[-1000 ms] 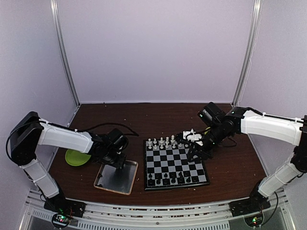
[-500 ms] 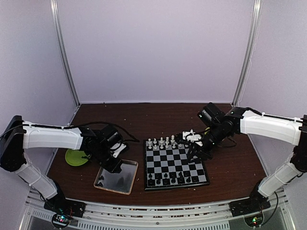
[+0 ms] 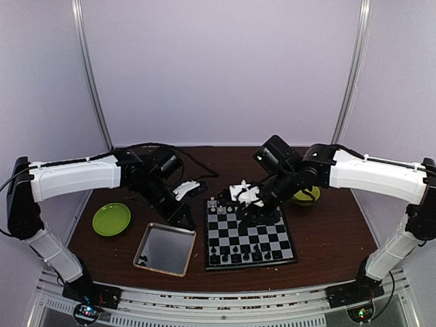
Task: Set up the chess pieces on the board
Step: Pass from the left arm to the right
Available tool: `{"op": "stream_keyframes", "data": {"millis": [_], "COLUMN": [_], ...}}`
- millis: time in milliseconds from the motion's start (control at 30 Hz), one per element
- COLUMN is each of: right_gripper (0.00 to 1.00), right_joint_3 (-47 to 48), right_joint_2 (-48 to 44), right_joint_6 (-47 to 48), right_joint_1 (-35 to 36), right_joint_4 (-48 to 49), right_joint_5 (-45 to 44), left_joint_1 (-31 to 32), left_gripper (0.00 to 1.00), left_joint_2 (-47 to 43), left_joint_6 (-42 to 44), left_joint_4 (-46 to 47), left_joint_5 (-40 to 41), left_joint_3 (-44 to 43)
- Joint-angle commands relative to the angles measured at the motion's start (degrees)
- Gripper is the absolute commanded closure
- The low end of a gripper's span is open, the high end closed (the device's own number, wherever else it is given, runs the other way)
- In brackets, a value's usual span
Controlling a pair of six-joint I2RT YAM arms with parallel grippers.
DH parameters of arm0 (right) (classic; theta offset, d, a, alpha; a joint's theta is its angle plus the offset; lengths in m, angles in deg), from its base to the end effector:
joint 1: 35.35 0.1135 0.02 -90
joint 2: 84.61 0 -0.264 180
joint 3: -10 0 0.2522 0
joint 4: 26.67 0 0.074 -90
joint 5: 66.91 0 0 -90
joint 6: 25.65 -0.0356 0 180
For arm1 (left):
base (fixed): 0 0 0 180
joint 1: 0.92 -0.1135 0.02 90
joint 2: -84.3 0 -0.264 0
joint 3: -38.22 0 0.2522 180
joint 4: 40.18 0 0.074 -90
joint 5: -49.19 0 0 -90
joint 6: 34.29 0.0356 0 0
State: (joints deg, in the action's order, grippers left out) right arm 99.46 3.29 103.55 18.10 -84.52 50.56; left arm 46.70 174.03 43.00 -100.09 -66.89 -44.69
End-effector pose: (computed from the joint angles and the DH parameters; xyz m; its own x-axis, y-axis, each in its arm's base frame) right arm 0.1780 0.2677 0.2964 0.1629 -0.7218 -0.6726 -0.9836 -0.1723 -0.0534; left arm 0.1981 -0.2403 0.2502 -0.7758 0.5570 -0.2965 0.6252 0.6147 -0.4809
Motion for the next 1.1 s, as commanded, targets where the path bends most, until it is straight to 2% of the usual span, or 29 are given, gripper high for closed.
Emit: {"op": "stream_keyframes", "data": {"millis": [0,200,667,933,1067], "right_gripper": [0.62,0.61,0.59,0.63,0.68], "right_joint_3": [4.01,5.07,6.47,6.00,5.80], "right_joint_2": [4.10,6.31,9.57,9.96,10.06], "right_joint_6": [2.74,5.39,5.79,6.71,6.85], "right_joint_1": [3.92,8.78,13.56,15.37,16.05], "right_joint_4": [3.92,8.30,10.60,10.87,11.04], "right_joint_5": [-7.21,-17.43,-22.43,-23.60,-24.52], "left_joint_1": [-0.42,-0.42,-0.33,-0.33,-0.36], "left_gripper": [1.00,0.98,0.97,0.97,0.97], "left_joint_2": [4.22,6.95,9.32,9.67,9.80], "left_joint_6": [3.42,3.83,3.48,3.38,3.21], "left_joint_4": [-3.60,-4.78,-4.80,-4.83,-4.83], "left_joint_5": [-9.35,-15.74,-22.56,-22.71,-22.77], "left_joint_3": [-5.74,-9.94,-12.37,-12.59,-12.68]}}
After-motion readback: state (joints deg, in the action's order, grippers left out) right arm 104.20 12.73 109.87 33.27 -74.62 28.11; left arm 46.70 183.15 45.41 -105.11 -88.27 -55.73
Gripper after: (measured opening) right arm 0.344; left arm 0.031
